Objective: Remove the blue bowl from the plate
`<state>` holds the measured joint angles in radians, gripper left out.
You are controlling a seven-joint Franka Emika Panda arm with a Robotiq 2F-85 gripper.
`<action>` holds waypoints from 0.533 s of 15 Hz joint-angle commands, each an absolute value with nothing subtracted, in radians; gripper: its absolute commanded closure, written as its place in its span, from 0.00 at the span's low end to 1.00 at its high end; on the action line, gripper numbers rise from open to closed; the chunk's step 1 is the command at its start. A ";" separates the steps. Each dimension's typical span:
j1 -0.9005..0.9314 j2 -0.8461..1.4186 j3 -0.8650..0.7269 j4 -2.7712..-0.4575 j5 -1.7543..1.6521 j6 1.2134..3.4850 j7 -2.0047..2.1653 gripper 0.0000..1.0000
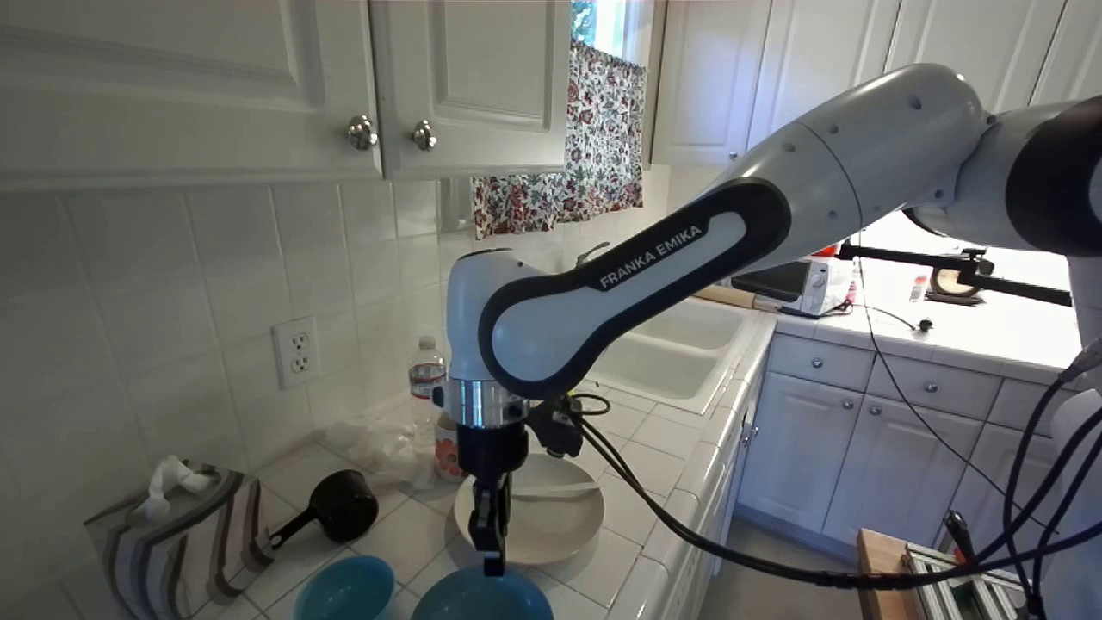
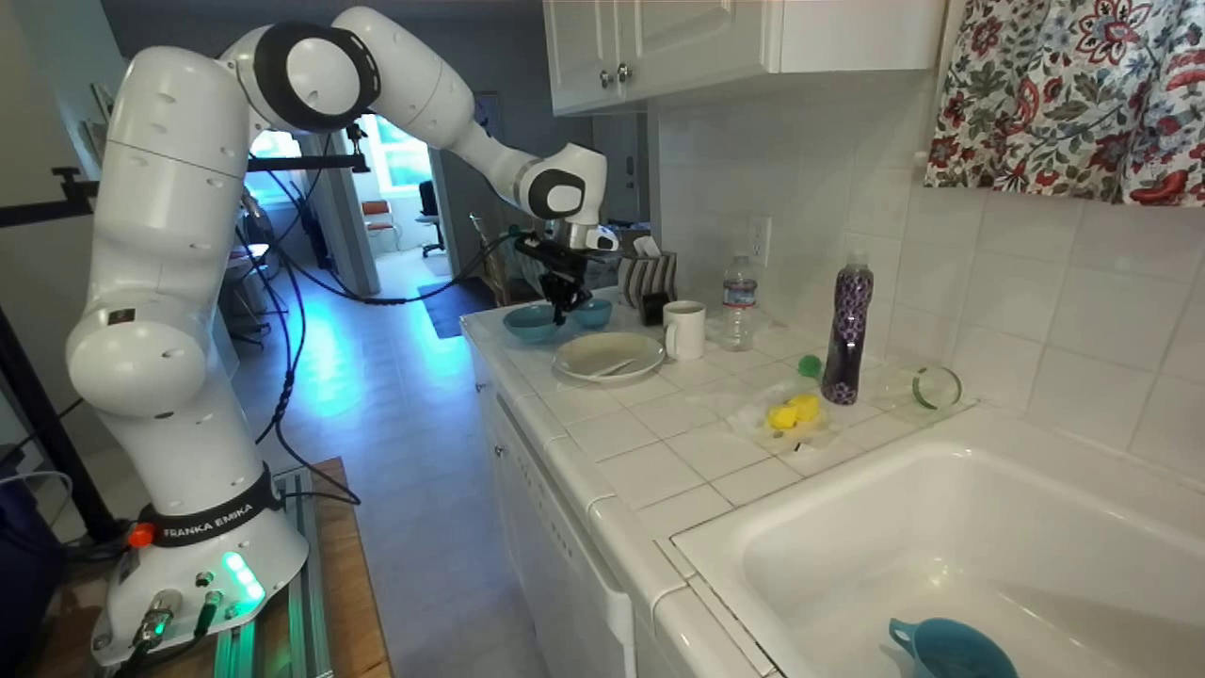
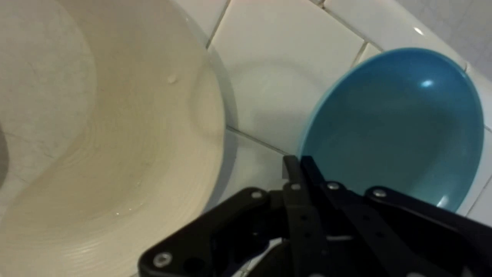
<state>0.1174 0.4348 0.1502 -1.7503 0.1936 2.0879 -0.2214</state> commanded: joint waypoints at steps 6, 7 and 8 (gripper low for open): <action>0.147 0.537 0.162 -1.624 0.163 2.066 -0.196 0.99; 0.151 0.544 0.160 -1.616 0.157 2.066 -0.192 0.99; 0.155 0.552 0.158 -1.608 0.150 2.064 -0.187 0.99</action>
